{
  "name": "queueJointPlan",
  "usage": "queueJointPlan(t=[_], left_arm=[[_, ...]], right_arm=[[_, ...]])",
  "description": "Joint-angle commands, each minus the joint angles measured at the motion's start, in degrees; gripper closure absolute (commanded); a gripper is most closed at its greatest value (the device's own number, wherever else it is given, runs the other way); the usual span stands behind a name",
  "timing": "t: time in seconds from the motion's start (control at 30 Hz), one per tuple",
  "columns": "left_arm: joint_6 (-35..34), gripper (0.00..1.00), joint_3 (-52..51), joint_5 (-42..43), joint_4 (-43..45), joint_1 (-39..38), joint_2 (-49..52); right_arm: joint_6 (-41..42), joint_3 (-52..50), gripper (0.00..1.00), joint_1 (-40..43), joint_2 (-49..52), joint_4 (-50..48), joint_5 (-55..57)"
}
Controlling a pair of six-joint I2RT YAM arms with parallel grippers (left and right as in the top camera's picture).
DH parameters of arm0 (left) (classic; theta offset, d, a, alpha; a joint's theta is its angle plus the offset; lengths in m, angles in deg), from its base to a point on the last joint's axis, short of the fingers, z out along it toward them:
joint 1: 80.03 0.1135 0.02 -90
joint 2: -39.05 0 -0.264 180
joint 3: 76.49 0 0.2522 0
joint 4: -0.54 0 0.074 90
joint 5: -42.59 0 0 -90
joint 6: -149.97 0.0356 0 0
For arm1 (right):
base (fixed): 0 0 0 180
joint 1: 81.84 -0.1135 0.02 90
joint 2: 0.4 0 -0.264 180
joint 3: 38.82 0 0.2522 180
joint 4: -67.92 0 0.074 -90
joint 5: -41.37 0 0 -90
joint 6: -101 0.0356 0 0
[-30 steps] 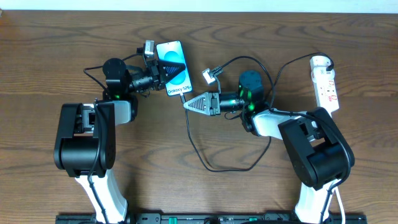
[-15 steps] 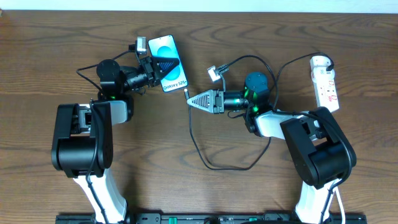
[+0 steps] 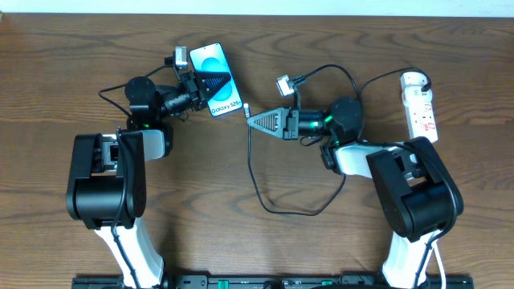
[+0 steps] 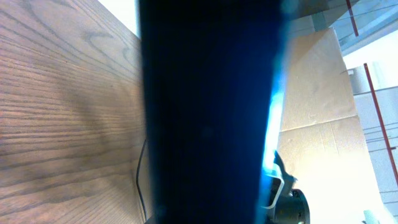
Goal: Plug charger to phone and switch on socket
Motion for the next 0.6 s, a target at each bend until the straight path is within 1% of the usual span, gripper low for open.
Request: queueJointPlan(t=[0.0, 0.17, 0.23, 0.37, 0.5, 0.57], left_arm=[[-0.66, 0.93, 1.16, -0.15, 0.96, 0.15, -0.39], [-1.09, 0.93, 1.16, -0.20, 0.96, 0.15, -0.39], [-1.09, 0.93, 1.16, -0.37, 0.96, 0.15, -0.39], [-1.29, 0.93, 1.16, -0.63, 0.96, 0.15, -0.39], [-1.29, 0.93, 1.16, -0.61, 0.96, 0.15, -0.39], [-1.31, 0.93, 1.16, -0.61, 0.96, 0.09, -0.39]], right_arm=[[8.07, -0.13, 0.99, 1.64, 0.17, -0.59, -2.54], [6.91, -0.24, 0.99, 1.03, 0.17, -6.36, -0.96], [5.95, -0.59, 0.99, 0.02, 0.20, -5.22, 0.63], [-0.52, -1.95, 0.99, -0.59, 0.22, 4.15, 0.70], [-0.61, -1.92, 0.99, -0.26, 0.22, 0.20, -1.01], [-0.48, -1.90, 0.99, -0.76, 0.22, 0.57, -1.20]])
